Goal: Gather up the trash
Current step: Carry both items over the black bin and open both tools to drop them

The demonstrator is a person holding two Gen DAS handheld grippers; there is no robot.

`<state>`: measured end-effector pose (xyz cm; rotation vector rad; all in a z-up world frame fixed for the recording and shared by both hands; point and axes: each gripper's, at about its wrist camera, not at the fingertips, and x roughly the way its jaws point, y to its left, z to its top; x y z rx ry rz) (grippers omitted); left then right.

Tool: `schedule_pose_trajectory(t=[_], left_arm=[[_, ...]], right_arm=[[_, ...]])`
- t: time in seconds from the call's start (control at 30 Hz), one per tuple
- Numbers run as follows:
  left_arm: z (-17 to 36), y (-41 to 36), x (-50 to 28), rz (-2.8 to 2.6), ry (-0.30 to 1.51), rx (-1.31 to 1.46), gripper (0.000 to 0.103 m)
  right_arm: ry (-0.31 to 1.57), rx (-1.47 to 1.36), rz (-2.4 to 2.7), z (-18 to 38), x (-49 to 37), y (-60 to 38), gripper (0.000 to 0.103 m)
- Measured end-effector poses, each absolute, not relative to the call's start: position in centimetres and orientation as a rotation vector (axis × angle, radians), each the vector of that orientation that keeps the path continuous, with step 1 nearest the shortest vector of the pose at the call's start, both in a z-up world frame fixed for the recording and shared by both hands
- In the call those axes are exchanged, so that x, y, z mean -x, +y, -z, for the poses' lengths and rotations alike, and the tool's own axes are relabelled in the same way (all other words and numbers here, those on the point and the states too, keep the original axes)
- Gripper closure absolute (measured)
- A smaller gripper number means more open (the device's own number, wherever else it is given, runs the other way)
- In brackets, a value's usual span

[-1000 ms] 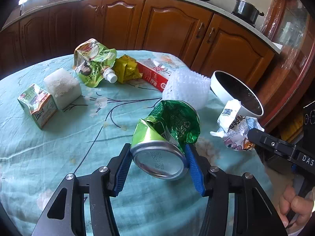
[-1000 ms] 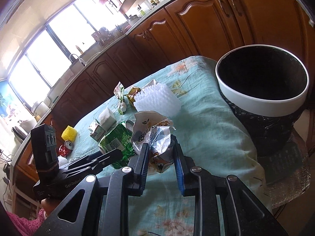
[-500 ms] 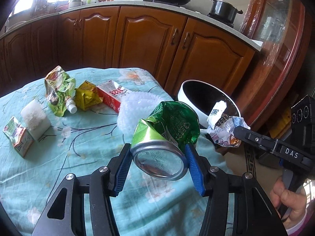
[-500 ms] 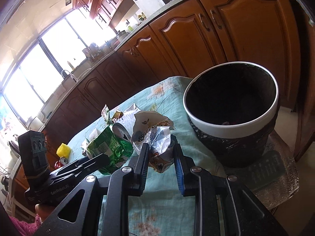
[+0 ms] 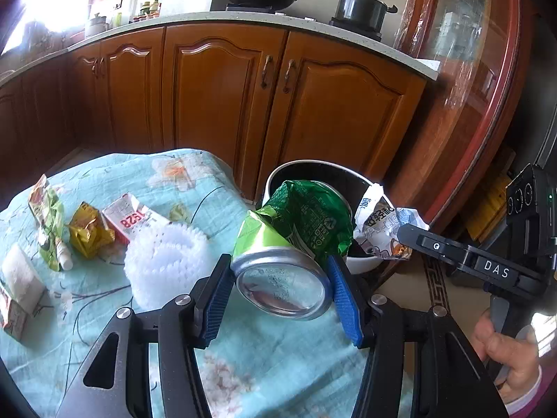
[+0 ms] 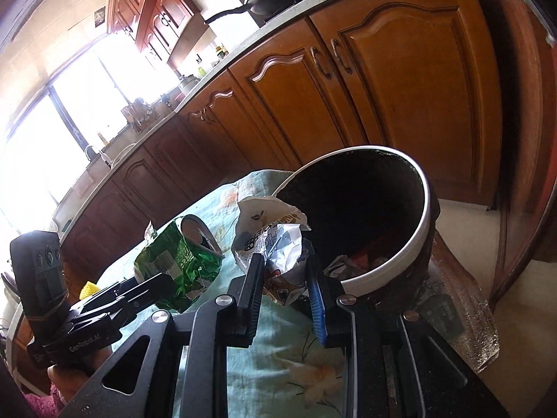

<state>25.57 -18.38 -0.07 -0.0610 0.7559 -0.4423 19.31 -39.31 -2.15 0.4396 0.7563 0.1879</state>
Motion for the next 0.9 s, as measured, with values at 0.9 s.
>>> schedule_pose_trajectory(t=[0.9], left_arm=[[3.3,-25.0,-35.1,0.454,0.827,-0.008,0.05]], right_arm=[[0.82,-0.377,-0.065,3.8,-24.6,-43.6,0.078]])
